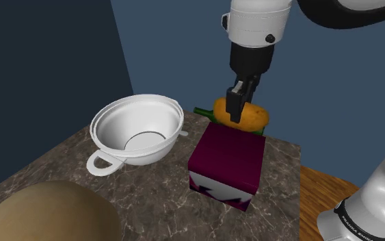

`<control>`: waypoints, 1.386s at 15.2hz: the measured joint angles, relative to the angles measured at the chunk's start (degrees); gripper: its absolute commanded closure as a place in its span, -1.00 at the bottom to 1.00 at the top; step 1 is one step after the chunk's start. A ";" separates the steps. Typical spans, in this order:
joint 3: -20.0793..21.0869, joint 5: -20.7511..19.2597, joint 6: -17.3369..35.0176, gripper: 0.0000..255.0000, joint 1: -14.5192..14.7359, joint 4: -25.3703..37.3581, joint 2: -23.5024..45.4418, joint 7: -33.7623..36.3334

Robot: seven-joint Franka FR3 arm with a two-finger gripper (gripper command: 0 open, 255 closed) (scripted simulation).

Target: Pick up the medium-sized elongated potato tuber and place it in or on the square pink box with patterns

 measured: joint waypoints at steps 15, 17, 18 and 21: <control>1.26 0.92 10.90 1.00 0.71 -11.50 -0.52 0.98; 1.41 0.92 11.76 1.00 0.71 -12.12 -0.28 1.10; 1.43 0.93 11.92 1.00 0.72 -12.28 -0.29 1.12; 1.42 0.93 12.03 1.00 0.72 -12.39 -0.30 1.10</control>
